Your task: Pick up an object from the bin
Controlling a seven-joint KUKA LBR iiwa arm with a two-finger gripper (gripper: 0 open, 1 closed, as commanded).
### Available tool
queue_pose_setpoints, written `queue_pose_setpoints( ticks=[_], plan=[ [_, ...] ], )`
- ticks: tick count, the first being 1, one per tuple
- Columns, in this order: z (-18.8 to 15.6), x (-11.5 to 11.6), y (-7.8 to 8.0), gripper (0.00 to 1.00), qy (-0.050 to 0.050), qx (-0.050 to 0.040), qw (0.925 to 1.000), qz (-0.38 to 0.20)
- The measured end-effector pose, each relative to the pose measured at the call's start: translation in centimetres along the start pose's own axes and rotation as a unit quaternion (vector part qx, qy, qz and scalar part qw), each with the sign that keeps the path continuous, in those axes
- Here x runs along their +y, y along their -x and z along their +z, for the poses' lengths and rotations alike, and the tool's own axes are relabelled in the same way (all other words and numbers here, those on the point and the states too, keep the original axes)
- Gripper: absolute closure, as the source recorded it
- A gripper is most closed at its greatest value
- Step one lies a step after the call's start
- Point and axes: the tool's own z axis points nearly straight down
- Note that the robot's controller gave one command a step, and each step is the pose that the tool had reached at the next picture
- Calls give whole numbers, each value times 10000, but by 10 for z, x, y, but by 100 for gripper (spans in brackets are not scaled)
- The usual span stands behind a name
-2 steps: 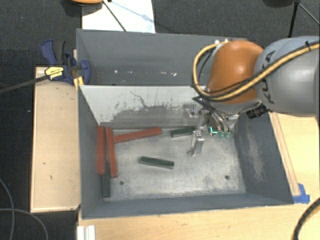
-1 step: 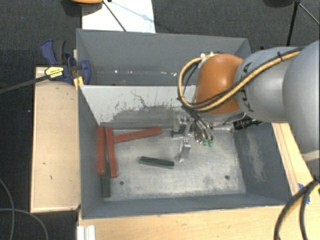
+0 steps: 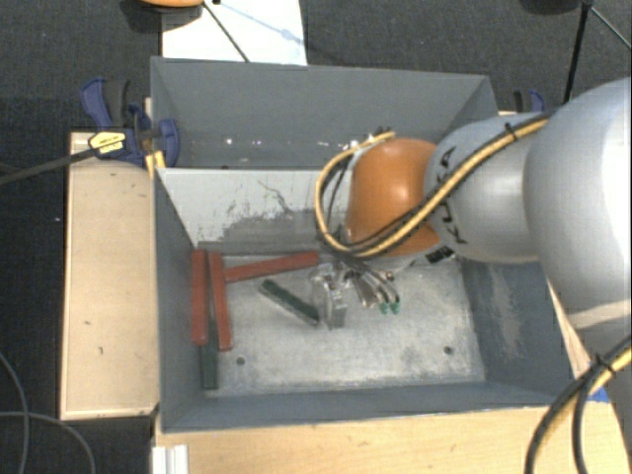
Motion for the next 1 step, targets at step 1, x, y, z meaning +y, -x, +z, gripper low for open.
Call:
queue_pose_setpoints(
  ticks=[1],
  plan=[
    [0, 0, 1, 0, -2, -15, 10000, 9]
  ],
)
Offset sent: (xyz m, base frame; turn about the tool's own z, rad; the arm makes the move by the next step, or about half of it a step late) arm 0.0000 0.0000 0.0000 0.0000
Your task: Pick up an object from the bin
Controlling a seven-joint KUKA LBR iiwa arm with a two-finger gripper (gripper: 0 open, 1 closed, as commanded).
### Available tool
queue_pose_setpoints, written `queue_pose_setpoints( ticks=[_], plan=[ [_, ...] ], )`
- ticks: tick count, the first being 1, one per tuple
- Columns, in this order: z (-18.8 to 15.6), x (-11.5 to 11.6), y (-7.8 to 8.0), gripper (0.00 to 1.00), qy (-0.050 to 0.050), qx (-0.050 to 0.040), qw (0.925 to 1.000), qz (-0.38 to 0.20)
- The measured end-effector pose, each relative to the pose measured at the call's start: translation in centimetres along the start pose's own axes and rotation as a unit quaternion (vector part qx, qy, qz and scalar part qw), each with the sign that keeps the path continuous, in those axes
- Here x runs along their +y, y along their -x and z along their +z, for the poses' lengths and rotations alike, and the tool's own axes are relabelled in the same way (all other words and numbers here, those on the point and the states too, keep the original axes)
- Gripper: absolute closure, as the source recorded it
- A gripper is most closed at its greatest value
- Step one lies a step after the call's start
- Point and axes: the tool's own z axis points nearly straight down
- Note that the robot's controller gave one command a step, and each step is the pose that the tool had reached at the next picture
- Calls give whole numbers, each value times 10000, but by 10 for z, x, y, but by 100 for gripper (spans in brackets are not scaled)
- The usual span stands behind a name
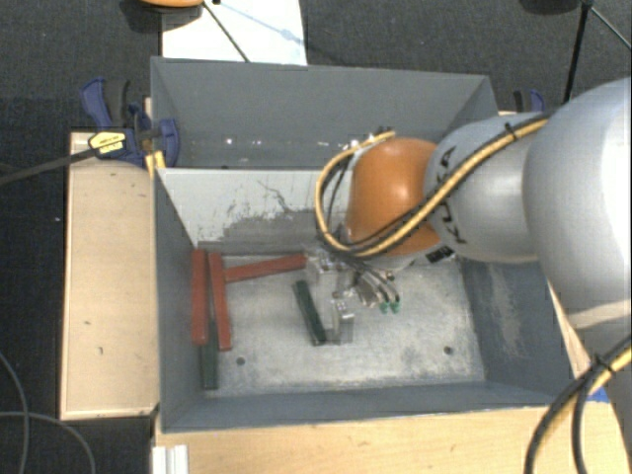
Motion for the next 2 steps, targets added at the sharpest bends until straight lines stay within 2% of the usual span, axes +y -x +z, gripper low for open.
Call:
queue_pose_setpoints(
  ticks=[1, 2],
  plan=[
    [0, 0, 0, 0, 0, 1, 10000, 1],
    [-47, 8, 19, 0, -2, 18, 9988, -487]
  ],
)
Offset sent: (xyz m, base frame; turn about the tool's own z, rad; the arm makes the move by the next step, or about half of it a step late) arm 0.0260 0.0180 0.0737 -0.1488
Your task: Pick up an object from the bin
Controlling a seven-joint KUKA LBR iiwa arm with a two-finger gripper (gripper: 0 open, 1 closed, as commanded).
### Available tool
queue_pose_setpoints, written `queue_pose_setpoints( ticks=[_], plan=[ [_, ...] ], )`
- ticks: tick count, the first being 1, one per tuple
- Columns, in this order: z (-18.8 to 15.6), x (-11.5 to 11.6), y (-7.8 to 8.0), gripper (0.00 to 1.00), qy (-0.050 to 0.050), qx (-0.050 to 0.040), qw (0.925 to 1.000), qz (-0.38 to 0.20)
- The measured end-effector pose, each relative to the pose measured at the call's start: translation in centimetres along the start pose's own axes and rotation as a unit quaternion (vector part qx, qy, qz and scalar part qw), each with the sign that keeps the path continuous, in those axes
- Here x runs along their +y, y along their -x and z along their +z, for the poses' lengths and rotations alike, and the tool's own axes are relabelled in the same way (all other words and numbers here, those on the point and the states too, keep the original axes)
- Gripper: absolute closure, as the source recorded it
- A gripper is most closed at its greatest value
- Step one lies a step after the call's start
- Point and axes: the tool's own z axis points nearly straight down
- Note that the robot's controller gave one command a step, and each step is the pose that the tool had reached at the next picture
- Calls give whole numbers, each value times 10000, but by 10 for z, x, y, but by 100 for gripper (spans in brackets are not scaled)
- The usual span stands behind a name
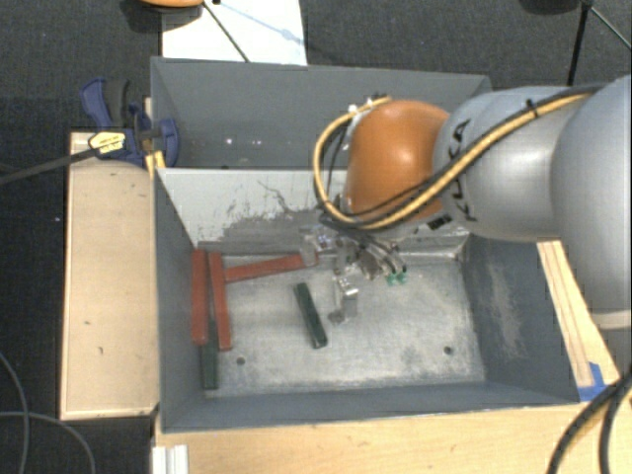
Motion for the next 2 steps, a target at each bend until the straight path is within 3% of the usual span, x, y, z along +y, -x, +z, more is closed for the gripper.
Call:
queue_pose_setpoints(
  ticks=[1, 2],
  plan=[
    [-15, 6, 2, 0, -5, -58, 9999, 84],
    [36, 29, 16, 0, -4, -37, 10000, -49]
  ],
)
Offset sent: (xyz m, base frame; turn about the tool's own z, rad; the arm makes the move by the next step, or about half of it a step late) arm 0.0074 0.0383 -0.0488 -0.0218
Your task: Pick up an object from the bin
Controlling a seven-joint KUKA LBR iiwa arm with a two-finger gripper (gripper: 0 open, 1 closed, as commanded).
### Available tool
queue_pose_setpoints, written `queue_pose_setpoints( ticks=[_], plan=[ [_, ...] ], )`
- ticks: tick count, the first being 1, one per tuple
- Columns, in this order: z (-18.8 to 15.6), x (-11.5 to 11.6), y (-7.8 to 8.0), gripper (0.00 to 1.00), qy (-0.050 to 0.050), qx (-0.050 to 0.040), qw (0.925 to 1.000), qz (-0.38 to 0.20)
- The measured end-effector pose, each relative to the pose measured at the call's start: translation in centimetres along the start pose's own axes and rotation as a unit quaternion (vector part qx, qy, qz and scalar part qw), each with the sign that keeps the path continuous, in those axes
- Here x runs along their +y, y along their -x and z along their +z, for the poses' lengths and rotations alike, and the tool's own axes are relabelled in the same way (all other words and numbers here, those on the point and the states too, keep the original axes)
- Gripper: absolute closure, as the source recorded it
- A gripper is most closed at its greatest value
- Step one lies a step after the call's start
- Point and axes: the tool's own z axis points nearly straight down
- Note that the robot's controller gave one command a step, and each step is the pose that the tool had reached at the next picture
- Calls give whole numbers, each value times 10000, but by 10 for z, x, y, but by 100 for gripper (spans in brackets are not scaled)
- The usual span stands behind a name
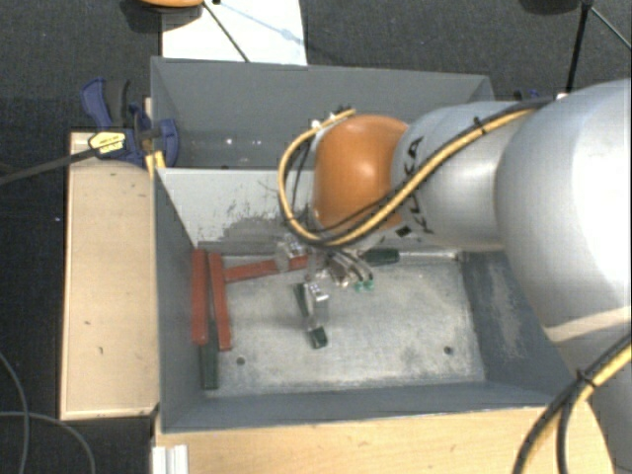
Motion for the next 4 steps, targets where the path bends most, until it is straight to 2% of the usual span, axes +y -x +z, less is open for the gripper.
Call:
queue_pose_setpoints(
  ticks=[1, 2, 3, 4],
  plan=[
    [38, 13, 10, 0, 0, -54, 9999, -107],
    [7, 5, 1, 100, 5, 19, 9999, -134],
    [7, 5, 1, 0, 6, 19, 9999, -128],
    [7, 5, 1, 0, 7, 19, 9999, -126]
  ],
)
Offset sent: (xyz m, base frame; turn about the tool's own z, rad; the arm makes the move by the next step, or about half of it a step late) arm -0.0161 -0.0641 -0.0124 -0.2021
